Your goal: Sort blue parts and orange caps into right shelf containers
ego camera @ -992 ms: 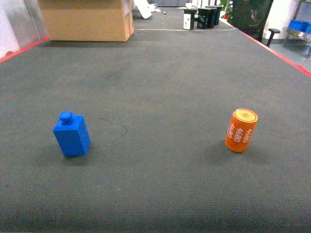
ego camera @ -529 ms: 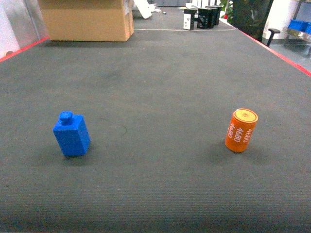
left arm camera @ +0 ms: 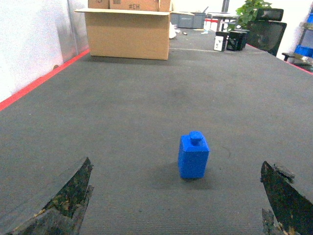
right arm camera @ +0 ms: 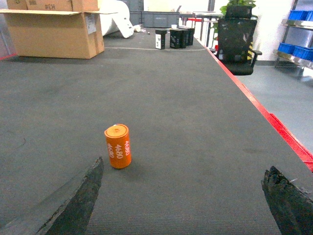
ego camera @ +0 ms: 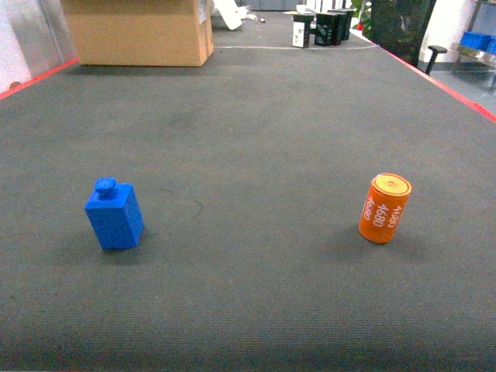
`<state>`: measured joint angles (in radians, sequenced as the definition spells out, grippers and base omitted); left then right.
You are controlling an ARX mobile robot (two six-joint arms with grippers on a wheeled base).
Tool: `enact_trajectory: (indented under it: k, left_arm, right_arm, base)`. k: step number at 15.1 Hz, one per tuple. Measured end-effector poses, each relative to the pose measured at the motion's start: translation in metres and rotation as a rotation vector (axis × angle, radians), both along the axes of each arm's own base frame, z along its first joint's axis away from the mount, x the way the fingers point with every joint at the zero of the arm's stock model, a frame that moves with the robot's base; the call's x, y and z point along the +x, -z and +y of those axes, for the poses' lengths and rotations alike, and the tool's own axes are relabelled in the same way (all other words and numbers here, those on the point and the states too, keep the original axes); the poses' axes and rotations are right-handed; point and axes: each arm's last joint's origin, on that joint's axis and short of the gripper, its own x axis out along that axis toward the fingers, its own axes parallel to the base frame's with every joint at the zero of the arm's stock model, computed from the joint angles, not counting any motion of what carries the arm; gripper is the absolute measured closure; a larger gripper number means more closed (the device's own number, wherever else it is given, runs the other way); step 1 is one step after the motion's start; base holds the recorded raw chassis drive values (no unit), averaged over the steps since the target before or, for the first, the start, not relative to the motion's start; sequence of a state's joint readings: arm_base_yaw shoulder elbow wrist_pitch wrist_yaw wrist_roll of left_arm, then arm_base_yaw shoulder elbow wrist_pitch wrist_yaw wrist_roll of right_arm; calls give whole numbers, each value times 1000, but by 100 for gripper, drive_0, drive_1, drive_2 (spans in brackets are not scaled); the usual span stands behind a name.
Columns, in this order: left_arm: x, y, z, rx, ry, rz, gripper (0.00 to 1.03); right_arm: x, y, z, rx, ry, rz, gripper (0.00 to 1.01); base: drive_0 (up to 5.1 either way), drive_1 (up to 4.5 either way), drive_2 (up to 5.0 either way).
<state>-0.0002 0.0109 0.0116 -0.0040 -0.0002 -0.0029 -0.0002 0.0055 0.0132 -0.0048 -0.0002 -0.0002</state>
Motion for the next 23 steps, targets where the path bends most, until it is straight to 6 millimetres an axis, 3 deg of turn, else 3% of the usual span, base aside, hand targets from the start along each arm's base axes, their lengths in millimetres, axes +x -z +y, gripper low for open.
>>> enact_trajectory:
  k: [5,7,9,11,12,13,15,17,23]
  left_arm:
    - [0,0,0,0,0,0,5]
    - [7,0,-6,-12,-124,30,5]
    - [36,-3,-16,-11,-200,51,5]
    - [99,-28,-29,-35,-149,-24,5]
    - [128,-25,-35,-34,-133,-7,5]
    - [153,-10,-40,-25,-127,75,5]
    - [190,12,-50,-5,-111,163,5]
    - [206,22,-56,-1,-87,187,5]
    - [223,47,-58,-2,-75,228,5]
  right_arm:
    - [0,0,0,0,0,1,3]
    - [9,1,6,14,52,82,3]
    - [39,-14,26,22,-31,76,3]
    - [91,-35,44,49,-72,24,3]
    - [119,-33,51,49,-77,47,3]
    - [148,-22,58,38,-82,111,3]
    - [195,0,70,17,-96,214,3]
    - [214,11,75,9,-98,234,3]
    - [234,39,80,1,-111,292,3]
  base:
    - [0,0,0]
    - [0,0,0]
    - [0,0,0]
    - [0,0,0]
    - [0,0,0]
    - [0,0,0]
    - [0,0,0]
    - [0,0,0]
    - [0,0,0]
